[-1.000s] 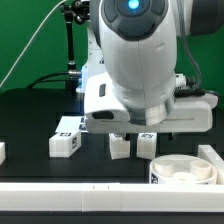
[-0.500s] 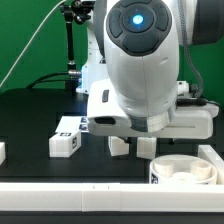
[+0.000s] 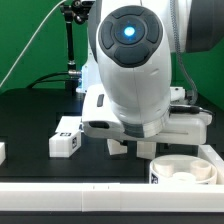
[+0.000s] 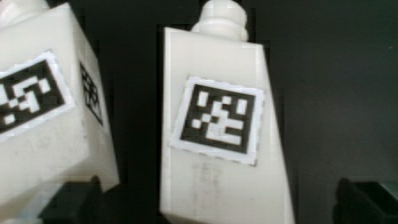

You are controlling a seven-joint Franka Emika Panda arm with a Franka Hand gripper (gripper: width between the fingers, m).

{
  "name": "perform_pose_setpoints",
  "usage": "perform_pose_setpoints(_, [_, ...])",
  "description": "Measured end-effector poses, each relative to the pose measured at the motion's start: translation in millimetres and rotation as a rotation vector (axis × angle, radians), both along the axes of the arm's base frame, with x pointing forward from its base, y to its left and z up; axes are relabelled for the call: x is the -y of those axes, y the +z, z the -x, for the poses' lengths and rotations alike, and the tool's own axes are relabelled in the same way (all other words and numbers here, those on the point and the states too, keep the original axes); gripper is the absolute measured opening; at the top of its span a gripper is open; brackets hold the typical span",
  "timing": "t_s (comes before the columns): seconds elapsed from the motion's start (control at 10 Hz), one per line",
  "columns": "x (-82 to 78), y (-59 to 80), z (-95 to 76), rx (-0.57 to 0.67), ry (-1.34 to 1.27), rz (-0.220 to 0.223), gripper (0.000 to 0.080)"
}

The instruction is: Assemble stool

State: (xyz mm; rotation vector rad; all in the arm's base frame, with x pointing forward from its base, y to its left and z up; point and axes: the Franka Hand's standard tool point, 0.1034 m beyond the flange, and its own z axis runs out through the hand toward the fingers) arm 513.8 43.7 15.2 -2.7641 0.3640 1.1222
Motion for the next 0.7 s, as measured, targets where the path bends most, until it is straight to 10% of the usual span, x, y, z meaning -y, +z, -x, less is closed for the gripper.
perform_pose_setpoints(0.3, [-3.4, -1.7, 2.7, -0.003, 0.006, -0.001, 0.0649])
perform_pose_setpoints(0.5, [-9.0, -5.4, 5.4, 0.0, 0.015, 0.001, 0.0372])
perform_pose_setpoints(0.7, [-10.5, -5.9, 7.2, 0.001, 0.02, 0.0, 0.0325])
